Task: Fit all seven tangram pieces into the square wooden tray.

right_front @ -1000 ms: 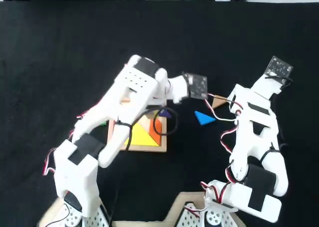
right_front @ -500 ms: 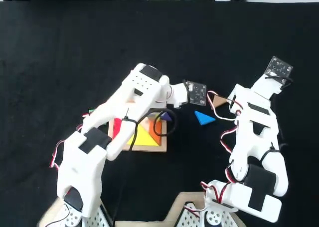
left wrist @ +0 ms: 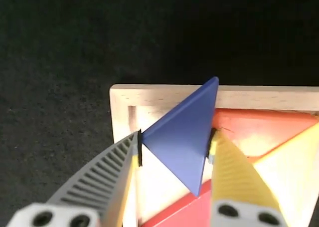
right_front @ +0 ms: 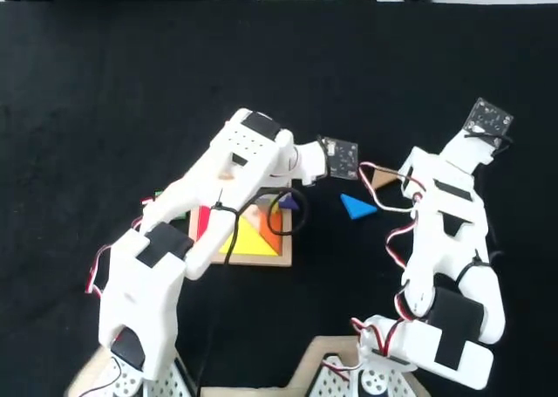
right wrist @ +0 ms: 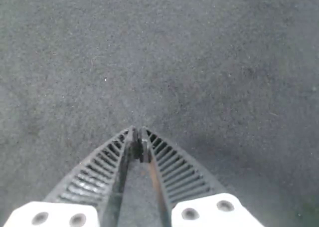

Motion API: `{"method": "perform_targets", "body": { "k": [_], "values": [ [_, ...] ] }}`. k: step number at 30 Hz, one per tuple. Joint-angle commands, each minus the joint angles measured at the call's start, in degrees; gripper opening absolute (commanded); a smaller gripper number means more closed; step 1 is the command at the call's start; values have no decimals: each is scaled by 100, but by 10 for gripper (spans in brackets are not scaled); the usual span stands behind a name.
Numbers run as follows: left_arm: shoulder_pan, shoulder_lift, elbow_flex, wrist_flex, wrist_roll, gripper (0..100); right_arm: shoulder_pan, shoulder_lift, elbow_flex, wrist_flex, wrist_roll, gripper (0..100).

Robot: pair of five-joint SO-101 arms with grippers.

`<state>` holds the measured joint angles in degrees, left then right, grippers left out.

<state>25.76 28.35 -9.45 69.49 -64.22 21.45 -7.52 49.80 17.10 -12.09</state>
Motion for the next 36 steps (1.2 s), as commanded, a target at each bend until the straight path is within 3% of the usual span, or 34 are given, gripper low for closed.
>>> {"method": "perform_targets", "body": {
  "k": [1,7,22,36],
  "values": [
    [-75,-123,-567,211,9,227,-105,-40,-303,-97,-53,12],
    [-92,-123,-1130,791,9,228,-105,-40,-303,-97,-53,12],
    [-127,123,-1191,756,0,260,-105,-40,-303,-97,-53,12],
    [-752,158,-1569,1415,-281,232,-114,-40,-303,-97,-53,12]
  ]
}}
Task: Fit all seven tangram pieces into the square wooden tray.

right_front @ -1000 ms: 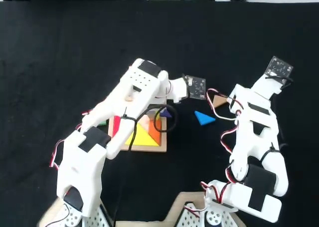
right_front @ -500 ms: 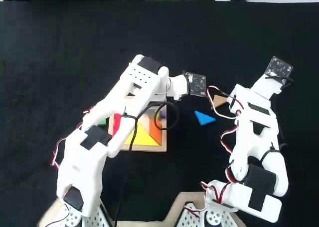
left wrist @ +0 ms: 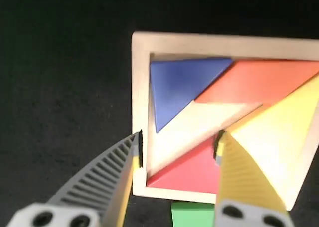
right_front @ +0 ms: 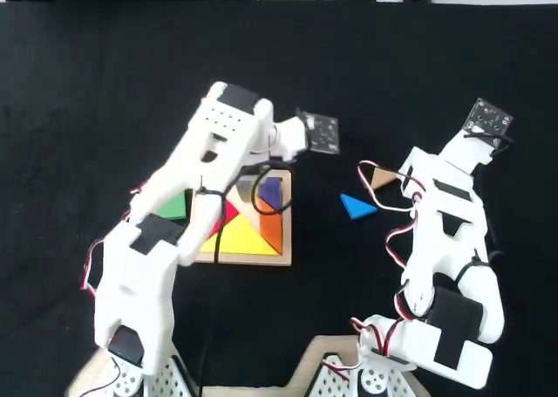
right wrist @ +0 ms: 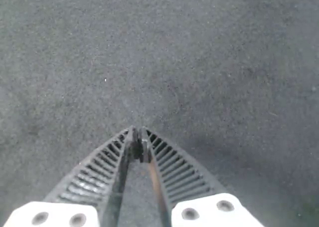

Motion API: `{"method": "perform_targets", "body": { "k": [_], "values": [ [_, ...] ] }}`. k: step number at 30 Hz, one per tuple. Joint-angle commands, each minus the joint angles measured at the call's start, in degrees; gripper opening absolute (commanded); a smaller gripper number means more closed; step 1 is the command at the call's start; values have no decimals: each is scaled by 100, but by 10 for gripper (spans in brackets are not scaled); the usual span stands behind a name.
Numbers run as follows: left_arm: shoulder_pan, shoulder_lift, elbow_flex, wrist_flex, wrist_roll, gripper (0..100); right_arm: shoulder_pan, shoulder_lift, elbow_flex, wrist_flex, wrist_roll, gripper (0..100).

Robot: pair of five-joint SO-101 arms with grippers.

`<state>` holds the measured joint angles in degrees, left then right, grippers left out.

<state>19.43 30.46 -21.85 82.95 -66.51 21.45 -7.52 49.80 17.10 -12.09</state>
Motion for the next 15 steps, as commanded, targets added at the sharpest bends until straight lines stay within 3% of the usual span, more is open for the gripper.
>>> {"method": "perform_targets", "body": {
  "k": [1,6,15],
  "values": [
    [-136,-35,-330,53,-53,231,-114,-40,-303,-97,-53,12],
    [-163,457,-303,-510,237,233,-114,-40,-303,-97,-53,12],
    [-101,791,-637,-589,264,233,-202,-40,-303,-97,70,12]
  ]
}}
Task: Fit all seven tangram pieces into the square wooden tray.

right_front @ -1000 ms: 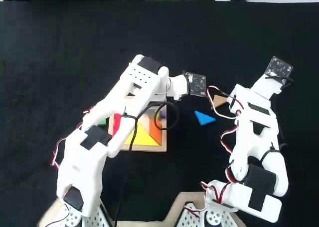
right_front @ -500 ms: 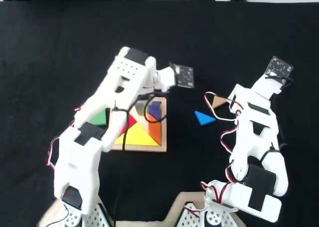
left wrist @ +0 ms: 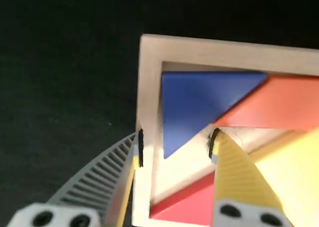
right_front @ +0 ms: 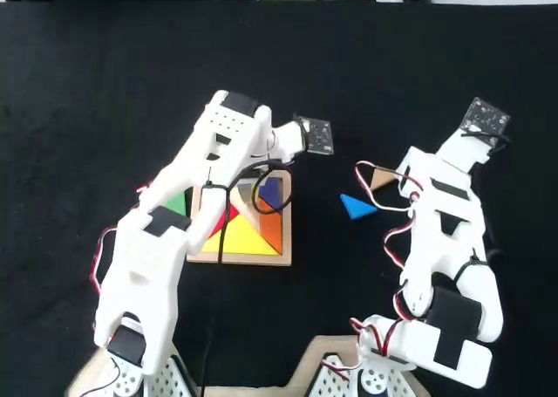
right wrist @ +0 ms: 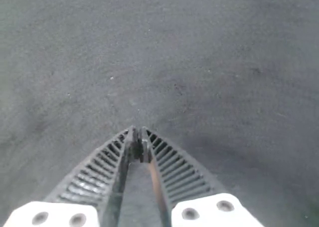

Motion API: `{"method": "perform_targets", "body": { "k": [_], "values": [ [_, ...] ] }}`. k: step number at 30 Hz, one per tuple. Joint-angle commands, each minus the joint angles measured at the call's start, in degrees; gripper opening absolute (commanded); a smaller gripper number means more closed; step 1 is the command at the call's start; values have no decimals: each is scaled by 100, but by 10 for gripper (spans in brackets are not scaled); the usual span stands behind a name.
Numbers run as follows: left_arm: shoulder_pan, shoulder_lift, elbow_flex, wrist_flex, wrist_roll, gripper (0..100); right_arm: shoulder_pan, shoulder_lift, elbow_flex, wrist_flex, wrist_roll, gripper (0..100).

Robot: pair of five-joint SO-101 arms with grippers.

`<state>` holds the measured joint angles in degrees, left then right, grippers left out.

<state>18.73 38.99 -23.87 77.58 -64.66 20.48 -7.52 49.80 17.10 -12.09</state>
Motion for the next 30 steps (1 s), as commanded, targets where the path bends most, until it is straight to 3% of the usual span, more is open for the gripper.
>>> {"method": "perform_targets", "body": {
  "k": [1,20,30],
  "values": [
    [-31,-53,-444,-53,79,233,-105,-40,-303,-97,149,12],
    [409,-62,-409,-325,457,234,-193,-40,-312,-97,220,12],
    [391,-97,-409,431,404,230,-193,-40,-312,-97,220,12]
  ]
}}
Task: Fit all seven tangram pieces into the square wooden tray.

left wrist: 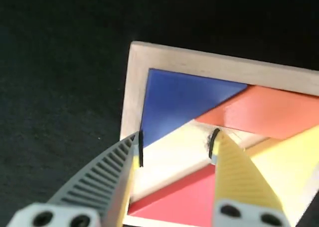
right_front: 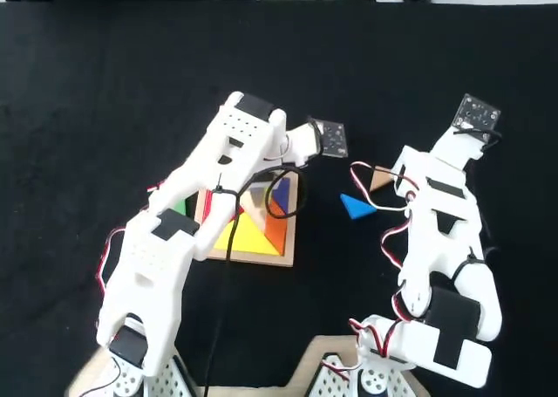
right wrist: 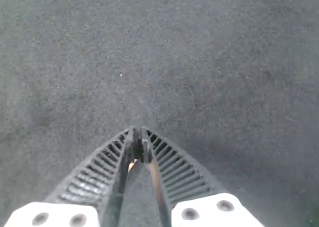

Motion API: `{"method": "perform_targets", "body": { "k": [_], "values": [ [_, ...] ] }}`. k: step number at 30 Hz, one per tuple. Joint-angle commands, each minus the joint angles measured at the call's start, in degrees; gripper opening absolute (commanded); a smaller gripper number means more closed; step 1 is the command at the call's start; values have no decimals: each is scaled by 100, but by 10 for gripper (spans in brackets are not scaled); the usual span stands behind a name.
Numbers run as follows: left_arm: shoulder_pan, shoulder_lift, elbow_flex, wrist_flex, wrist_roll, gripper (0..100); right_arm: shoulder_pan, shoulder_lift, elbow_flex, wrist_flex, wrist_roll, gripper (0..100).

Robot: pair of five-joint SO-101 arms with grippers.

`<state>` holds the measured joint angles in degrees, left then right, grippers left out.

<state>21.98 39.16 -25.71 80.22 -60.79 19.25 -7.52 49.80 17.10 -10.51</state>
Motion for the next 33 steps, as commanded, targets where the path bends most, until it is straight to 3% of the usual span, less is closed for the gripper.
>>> {"method": "perform_targets", "body": {
  "k": [1,17,27,33],
  "values": [
    [66,-114,-224,193,18,230,-70,-40,-312,-97,62,12],
    [356,-123,-233,255,466,230,-70,-40,-312,-97,62,12],
    [-189,-809,-813,695,431,230,-70,-40,-312,-97,62,12],
    [-708,-527,-637,633,-475,230,-70,-40,-312,-97,62,12]
  ]
}}
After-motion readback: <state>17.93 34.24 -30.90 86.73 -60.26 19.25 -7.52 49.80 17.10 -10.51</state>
